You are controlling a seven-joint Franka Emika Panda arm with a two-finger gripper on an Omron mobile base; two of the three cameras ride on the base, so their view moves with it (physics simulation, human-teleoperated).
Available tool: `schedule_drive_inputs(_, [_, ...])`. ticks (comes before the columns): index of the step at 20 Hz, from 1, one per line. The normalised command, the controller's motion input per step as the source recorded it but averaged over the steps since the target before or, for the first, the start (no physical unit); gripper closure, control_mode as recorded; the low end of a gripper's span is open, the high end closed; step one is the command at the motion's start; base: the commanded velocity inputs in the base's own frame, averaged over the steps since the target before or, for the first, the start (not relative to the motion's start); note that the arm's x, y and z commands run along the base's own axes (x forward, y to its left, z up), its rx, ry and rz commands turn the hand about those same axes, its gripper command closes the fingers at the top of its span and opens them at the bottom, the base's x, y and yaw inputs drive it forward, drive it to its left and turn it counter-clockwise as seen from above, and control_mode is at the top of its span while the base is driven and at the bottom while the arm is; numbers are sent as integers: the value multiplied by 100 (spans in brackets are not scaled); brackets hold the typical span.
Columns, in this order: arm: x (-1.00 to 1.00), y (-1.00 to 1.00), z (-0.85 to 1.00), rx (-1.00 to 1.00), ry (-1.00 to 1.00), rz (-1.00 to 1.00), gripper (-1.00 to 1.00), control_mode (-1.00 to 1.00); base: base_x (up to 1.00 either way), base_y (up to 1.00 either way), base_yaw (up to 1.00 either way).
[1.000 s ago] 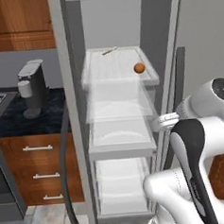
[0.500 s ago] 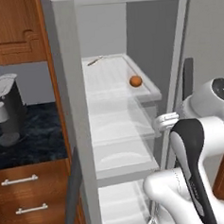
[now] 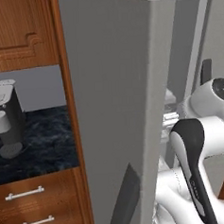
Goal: Pick the banana and tangerine from the fridge and place them on the plate next to the blender to make a fruit smoothie.
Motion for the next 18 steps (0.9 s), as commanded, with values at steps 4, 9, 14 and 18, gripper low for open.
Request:
schedule_drive_inputs(4, [0,0,0,0,0,0,-100,100,42,24,-16])
schedule_drive_inputs(9, [25,5,42,0,1,-19,-100,-100,0,0,0])
schedule_drive_inputs(14, [12,0,77,0,0,-19,-100,-100,0,0,0])
schedule_drive_inputs(18, [16,-2,86,0,2,-12,-100,-100,0,0,0])
